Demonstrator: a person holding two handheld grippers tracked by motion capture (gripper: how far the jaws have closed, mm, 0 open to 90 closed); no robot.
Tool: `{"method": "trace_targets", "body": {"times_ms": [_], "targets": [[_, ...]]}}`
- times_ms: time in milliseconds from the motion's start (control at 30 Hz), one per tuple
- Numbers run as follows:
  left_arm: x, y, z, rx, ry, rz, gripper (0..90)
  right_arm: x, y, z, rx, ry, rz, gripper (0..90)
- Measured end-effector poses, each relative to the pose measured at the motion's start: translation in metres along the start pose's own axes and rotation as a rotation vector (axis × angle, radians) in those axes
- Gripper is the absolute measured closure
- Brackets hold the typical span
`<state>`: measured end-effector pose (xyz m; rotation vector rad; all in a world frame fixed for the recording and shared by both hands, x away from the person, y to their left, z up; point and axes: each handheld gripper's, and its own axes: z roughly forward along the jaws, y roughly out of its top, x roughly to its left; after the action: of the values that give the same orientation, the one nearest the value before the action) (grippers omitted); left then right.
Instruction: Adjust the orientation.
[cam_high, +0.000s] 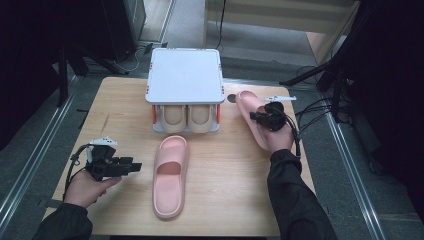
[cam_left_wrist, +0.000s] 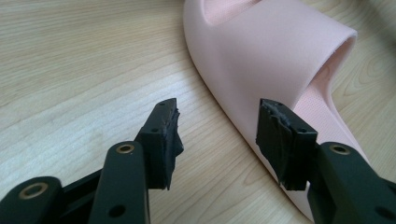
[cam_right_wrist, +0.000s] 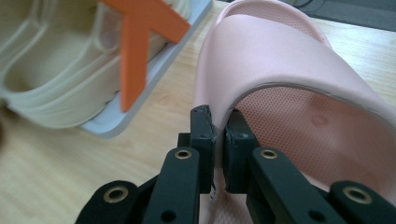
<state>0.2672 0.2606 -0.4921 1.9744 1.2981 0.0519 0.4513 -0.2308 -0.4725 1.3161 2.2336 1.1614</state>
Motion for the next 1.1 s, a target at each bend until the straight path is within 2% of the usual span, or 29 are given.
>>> {"method": "trace_targets", "body": {"times_ms": [133,200,267,333,367,433,467,567,700,767,867,967,1100], "targets": [[-0.002,0.005,0.001,-0.009,-0.032,0.016,56.4,0.013,-0.006,-0.014,-0.005,0.013,-0.023,85.6],[-0.003,0.006,0.001,-0.014,-0.036,0.02,59.1,0.017,-0.007,-0.016,0.0,0.014,-0.031,85.6],[-0.003,0.008,0.003,-0.012,-0.042,0.034,61.0,0.026,-0.013,-0.025,0.005,0.018,-0.042,85.6],[-0.003,0.009,0.004,-0.01,-0.042,0.029,61.8,0.029,-0.015,-0.028,0.003,0.023,-0.045,85.7],[-0.003,0.012,0.006,-0.005,-0.044,0.035,62.0,0.033,-0.018,-0.036,0.002,0.025,-0.047,85.6],[-0.003,0.013,0.007,-0.004,-0.047,0.039,62.1,0.036,-0.02,-0.04,-0.002,0.022,-0.045,85.6],[-0.003,0.015,0.008,-0.001,-0.046,0.048,62.1,0.04,-0.023,-0.048,-0.018,0.022,-0.047,85.7],[-0.002,0.021,0.009,-0.026,-0.049,0.05,61.8,0.048,-0.029,-0.057,-0.027,0.031,-0.048,85.6],[-0.003,0.024,0.01,-0.028,-0.056,0.06,62.3,0.058,-0.037,-0.063,-0.016,0.044,-0.055,85.6],[-0.004,0.026,0.012,-0.022,-0.061,0.069,62.3,0.071,-0.045,-0.07,-0.005,0.054,-0.07,85.6],[-0.004,0.029,0.014,-0.017,-0.058,0.079,60.7,0.078,-0.049,-0.073,-0.006,0.068,-0.076,85.6],[-0.003,0.031,0.017,-0.017,-0.053,0.083,60.0,0.091,-0.056,-0.077,0.002,0.091,-0.089,85.6],[-0.003,0.035,0.02,-0.011,-0.054,0.095,59.3,0.11,-0.065,-0.074,0.029,0.124,-0.11,85.5]]}}
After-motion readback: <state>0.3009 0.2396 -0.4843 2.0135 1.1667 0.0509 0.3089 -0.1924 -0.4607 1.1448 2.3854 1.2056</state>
